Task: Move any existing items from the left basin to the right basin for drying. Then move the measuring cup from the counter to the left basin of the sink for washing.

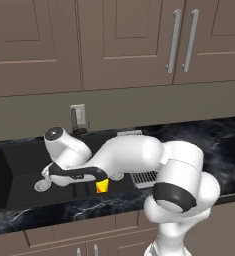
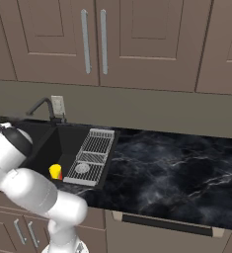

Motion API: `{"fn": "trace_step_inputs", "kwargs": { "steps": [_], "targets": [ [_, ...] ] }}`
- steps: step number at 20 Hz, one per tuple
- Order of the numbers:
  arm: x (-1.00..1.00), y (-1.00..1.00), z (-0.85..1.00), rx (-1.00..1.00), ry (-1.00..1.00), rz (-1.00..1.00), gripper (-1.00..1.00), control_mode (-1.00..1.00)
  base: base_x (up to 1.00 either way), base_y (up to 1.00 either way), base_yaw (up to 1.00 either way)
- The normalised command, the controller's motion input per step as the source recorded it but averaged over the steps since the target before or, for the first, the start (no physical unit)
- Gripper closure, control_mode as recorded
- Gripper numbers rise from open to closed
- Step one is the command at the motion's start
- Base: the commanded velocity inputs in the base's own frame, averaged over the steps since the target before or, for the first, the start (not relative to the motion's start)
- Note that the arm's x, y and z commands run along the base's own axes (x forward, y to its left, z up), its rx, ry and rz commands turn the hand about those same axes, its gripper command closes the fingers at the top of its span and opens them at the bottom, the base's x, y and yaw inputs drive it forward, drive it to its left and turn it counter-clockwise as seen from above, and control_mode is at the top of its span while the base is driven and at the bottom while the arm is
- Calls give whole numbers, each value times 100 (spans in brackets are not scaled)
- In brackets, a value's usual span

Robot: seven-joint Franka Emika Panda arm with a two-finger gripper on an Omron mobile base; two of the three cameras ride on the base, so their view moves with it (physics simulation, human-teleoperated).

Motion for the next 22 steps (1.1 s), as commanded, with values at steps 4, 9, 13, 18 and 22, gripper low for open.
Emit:
{"fn": "trace_step_inputs", "kwargs": {
  "steps": [4, 9, 13, 18, 22],
  "targets": [
    [16, 34, -31, 0, 3, 0, 100, -100, 0, 0, 0],
    [11, 21, -31, -1, 1, 0, 100, -100, 0, 0, 0],
    [8, 18, -29, -1, 0, 0, 100, -100, 0, 0, 0],
    [5, 12, -25, -1, 0, 0, 100, -100, 0, 0, 0],
    [0, 4, -22, -1, 0, -1, 100, -100, 0, 0, 0]
  ]
}}
